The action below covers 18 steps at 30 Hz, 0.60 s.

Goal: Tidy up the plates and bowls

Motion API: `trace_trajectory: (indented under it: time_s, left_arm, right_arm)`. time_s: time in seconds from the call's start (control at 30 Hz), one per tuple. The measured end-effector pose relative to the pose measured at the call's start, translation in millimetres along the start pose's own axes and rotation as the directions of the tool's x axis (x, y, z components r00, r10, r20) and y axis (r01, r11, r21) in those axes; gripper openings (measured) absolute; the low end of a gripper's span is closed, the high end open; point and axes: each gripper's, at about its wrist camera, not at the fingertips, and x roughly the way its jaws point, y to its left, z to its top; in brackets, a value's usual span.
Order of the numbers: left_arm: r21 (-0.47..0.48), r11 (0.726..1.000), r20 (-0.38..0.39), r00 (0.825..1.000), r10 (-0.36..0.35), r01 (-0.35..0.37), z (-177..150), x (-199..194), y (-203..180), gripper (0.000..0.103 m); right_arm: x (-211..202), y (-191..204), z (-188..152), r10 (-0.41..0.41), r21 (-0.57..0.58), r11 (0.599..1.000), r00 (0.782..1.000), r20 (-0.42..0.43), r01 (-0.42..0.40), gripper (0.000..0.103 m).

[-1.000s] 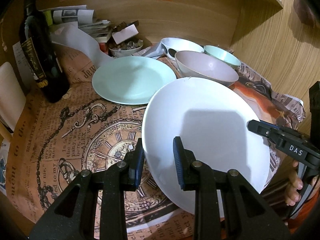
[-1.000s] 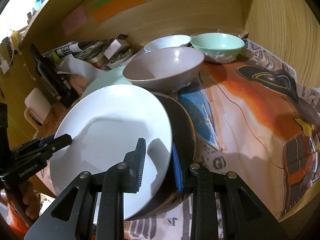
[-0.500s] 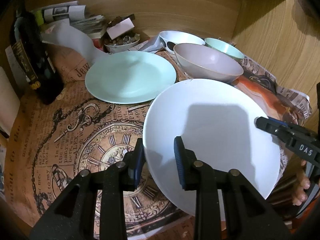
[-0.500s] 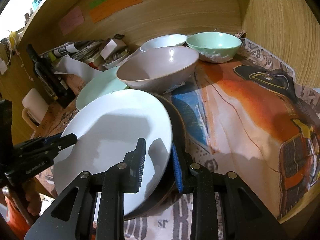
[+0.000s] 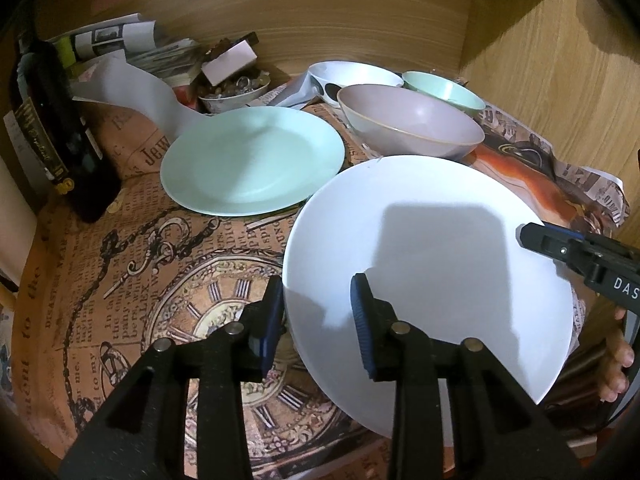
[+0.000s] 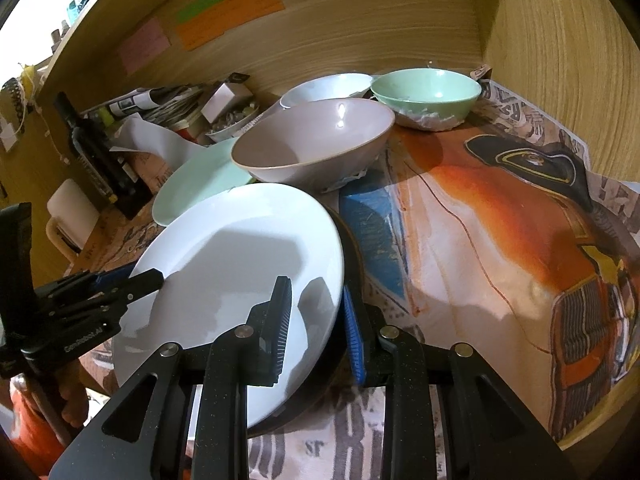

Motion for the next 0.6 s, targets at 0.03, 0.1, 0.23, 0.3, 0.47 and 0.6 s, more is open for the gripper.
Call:
trace_trajectory:
  time_s: [0.03,0.1,0.23,0.3,0.47,0.6]
  left_arm:
    - [0.003,1.0,0.001,1.0,0.0,0.0,0.1,0.7,-0.8,0.035]
    - [0.007,1.0,0.004,1.0,0.001,-0.001,0.5,2.0,-2.1,0.036]
    - [0.005,1.0,0.002,1.0,-0.013,0.013,2.3,5.0,-2.2,0.038]
    - [0.003,1.0,-0.001,1.0,-0.022,0.022,2.9,6.4,-1.7,0.04]
    - [-0.001,0.999,-0.008,0.999,-0.045,0.045,4.2,9.6,-0.4,0.043]
    - [-0.008,0.998,-0.004,0.998,-0.06,0.06,6.3,11.1,0.3,0.044]
  right_arm:
    - [-0.5,0.1,0.0,-0.003,-0.003,1.0,1.0,0.001,0.003,0.023]
    - [-1.0,0.7,-0.3,-0.006,-0.004,1.0,1.0,0.002,0.006,0.023]
    - [-2.5,1.0,-0.6,-0.01,-0.005,1.0,1.0,0.003,0.01,0.023]
    - [-2.7,0.4,0.3,-0.011,-0.005,1.0,1.0,0.0,0.011,0.023]
    - [-7.6,3.6,0.3,-0.091,-0.043,0.995,0.995,0.037,0.093,0.023]
    - [-14.4,0.9,5.1,-0.087,-0.052,0.995,0.995,0.056,0.089,0.023]
